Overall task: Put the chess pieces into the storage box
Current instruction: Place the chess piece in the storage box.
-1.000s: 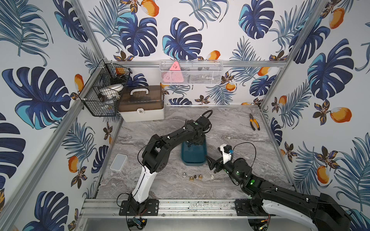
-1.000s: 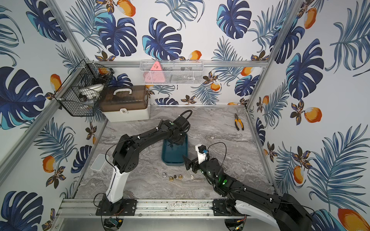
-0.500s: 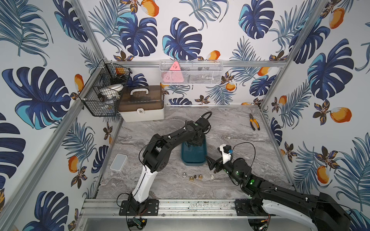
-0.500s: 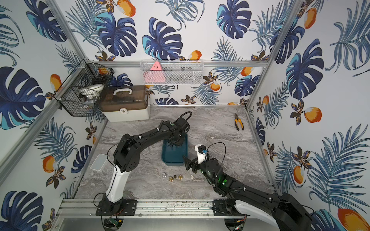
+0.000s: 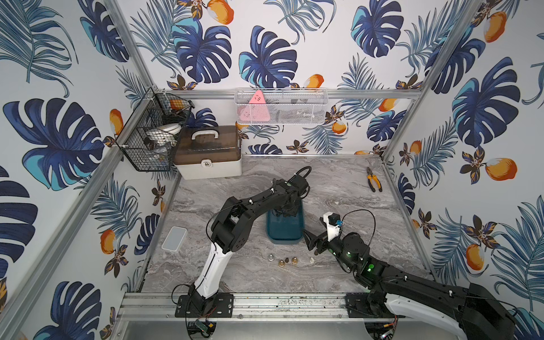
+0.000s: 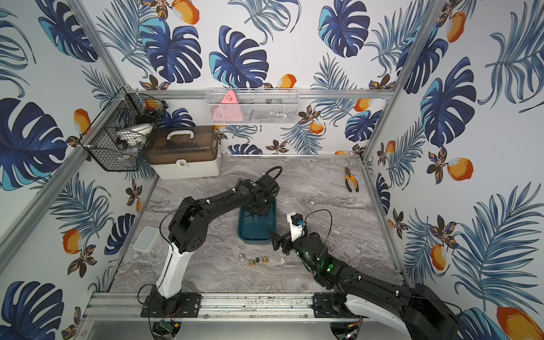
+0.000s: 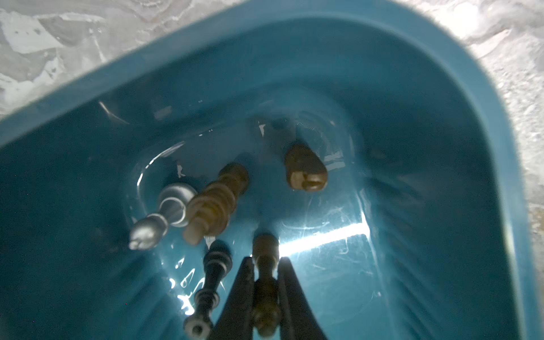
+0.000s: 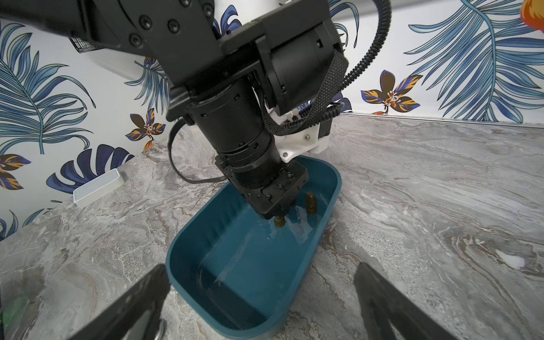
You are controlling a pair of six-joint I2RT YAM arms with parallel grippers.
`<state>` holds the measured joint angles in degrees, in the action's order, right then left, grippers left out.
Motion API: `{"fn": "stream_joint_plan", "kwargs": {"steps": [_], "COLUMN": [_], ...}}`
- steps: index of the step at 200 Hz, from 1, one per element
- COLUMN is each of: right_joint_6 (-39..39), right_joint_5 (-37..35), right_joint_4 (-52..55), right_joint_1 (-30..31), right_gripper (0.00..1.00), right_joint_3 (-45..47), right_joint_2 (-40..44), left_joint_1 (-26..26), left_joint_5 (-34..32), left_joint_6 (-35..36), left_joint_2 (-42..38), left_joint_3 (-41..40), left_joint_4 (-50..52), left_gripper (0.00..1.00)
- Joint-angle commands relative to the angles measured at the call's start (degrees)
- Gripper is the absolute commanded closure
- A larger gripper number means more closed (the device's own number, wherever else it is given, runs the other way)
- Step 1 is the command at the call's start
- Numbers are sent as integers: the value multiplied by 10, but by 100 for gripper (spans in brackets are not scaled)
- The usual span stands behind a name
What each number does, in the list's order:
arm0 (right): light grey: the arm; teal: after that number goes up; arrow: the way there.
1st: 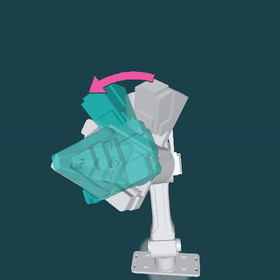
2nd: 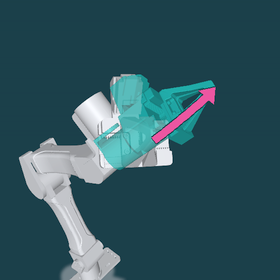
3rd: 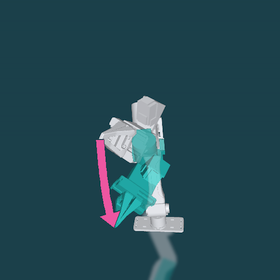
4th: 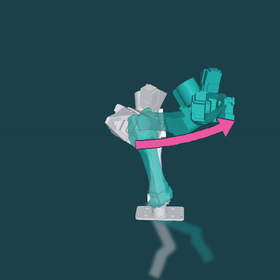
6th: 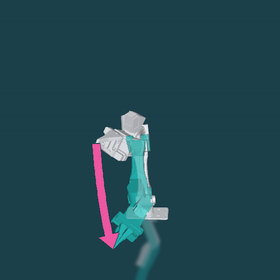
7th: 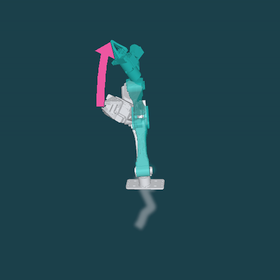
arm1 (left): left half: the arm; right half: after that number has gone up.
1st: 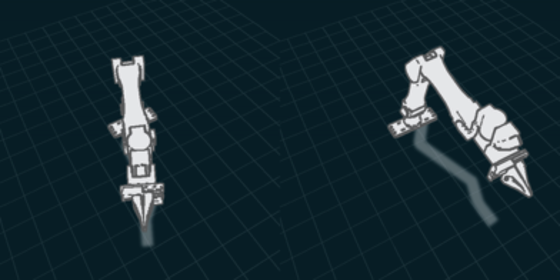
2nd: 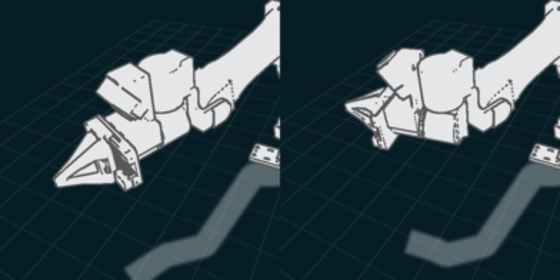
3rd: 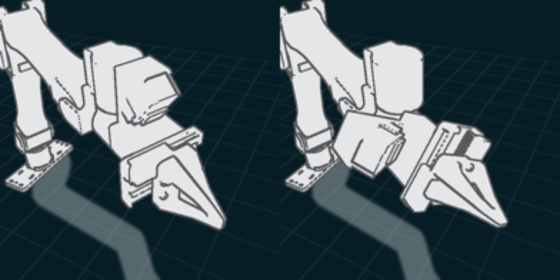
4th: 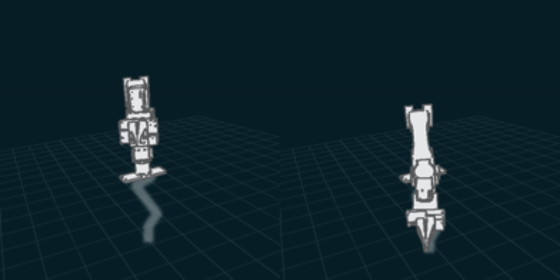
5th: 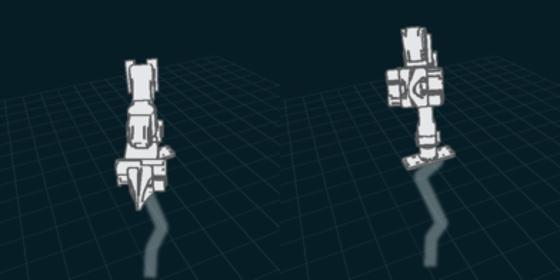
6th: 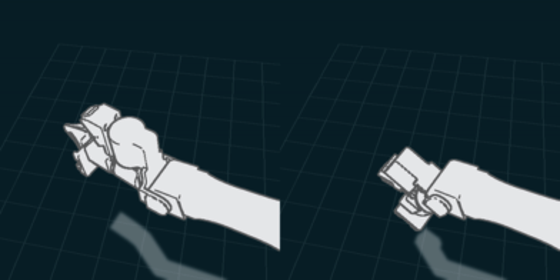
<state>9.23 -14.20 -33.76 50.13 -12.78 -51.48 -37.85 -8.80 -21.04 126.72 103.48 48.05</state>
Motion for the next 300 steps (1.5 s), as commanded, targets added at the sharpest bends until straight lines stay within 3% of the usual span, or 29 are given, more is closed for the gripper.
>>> {"fn": "stream_joint_plan", "kwargs": {"steps": [1,70,114,140,156,194,213,229,258,300], "right_joint_6": [2,0,11,62,86,157,169,157,133,119], "right_joint_5": [3,4,-9,-87,-91,52,136,148,143,170], "right_joint_4": [-7,-2,21,167,289,540,634,706,785,804], "right_joint_1": [1,1,1,-1,-11,-90,-147,-163,-163,-156], "right_gripper": [0,0,0,0,0,7,16,22,33,46], "right_joint_3": [-3,-7,-26,-96,-168,-325,-372,-408,-457,-466], "right_joint_2": [1,-1,-18,-11,-30,-108,-148,-176,-224,-287], "left_joint_1": [1,1,1,1,1,6,9,9,9,8], "left_joint_5": [-2,-5,-1,6,10,40,57,71,120,189], "left_joint_6": [3,3,-2,-6,-8,8,26,43,68,108], "left_joint_2": [-1,-14,-67,-146,-225,-381,-438,-483,-548,-568], "left_joint_3": [-2,0,-10,-48,-108,-253,-317,-365,-439,-490], "left_joint_4": [-4,-6,-19,-40,-84,-143,-137,-127,-130,-152], "left_gripper": [82,64,55,54,51,49,49,49,49,49]}}
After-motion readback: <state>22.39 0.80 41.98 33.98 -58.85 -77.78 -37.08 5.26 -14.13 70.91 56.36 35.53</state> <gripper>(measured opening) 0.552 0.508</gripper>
